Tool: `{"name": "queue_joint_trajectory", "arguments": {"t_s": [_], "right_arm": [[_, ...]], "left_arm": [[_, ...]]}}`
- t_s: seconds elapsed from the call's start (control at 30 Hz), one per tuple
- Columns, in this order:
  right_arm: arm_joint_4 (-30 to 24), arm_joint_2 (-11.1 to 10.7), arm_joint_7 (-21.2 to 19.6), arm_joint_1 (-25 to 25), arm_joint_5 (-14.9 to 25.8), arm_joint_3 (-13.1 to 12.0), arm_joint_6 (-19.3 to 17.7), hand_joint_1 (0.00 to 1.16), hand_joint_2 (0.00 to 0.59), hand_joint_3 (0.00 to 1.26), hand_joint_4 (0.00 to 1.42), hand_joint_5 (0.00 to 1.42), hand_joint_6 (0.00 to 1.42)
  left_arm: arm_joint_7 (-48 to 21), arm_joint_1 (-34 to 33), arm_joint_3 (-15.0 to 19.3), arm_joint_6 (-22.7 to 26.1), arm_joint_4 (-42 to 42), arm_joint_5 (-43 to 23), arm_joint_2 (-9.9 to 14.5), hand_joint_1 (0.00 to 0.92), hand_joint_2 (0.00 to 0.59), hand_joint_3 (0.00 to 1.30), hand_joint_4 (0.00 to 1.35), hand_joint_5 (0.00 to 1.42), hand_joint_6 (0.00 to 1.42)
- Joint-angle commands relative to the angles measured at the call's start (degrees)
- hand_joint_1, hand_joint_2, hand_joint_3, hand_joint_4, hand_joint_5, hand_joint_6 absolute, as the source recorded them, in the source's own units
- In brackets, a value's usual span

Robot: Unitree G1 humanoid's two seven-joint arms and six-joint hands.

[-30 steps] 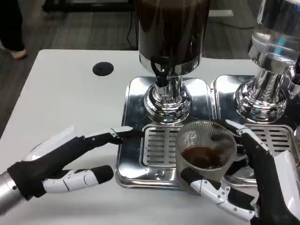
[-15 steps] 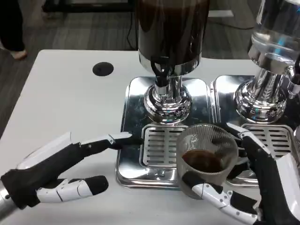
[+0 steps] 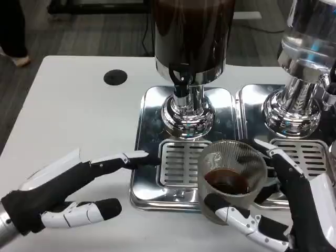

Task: Grasp the cup under the faucet to collect the drink, then remove the cup.

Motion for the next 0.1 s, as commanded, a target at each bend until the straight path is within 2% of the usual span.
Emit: {"name": "queue_joint_trajectory", "arguments": {"t_s": [0.03,0.1], "right_arm": [[-1.97,0.35,-0.99,0.06,0.26,-0.45,-2.84,0.73,0.227,0.56,0.64,0.79,0.82],[-1.96,0.43,-1.06,0.09,0.16,-0.49,-2.93,0.73,0.227,0.56,0.64,0.79,0.83]], "left_arm": [[-0.22,-0.25,0.21,0.24,-0.04,-0.03,-0.25,0.0,0.133,0.21,0.14,0.15,0.2],[-0.3,-0.16,0.25,0.27,-0.09,-0.12,-0.15,0.0,0.133,0.21,0.14,0.15,0.2]]}}
